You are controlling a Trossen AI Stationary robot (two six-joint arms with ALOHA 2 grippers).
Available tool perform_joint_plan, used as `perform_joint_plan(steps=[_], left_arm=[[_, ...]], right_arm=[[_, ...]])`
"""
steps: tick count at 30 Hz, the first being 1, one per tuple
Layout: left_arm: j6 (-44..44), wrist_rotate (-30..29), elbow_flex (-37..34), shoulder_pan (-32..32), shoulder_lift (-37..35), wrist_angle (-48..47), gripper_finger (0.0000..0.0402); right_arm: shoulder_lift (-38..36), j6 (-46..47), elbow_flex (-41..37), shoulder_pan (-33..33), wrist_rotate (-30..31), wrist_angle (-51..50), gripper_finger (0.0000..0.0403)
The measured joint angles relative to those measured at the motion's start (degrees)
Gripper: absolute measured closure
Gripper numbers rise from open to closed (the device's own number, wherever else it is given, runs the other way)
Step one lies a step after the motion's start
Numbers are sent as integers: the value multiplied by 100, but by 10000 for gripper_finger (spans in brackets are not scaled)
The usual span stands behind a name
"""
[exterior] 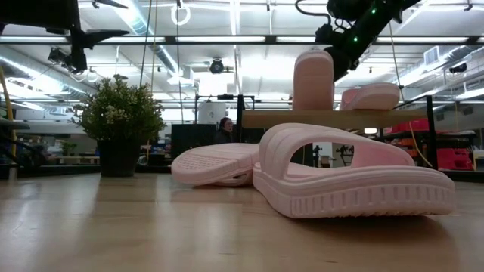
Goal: Pick and place slides into the shelf
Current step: Put the top left pink slide on the shelf
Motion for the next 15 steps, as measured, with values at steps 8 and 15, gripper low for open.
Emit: perform_joint_plan(steps=[8,15], left_arm=[[11,3,0,156,392,-12,201],[-42,2,0,156,654,-21,207]], right_arm=[[10,-579,0,-259,-494,114,393],[-24,-720,0,-462,-644,5,393]])
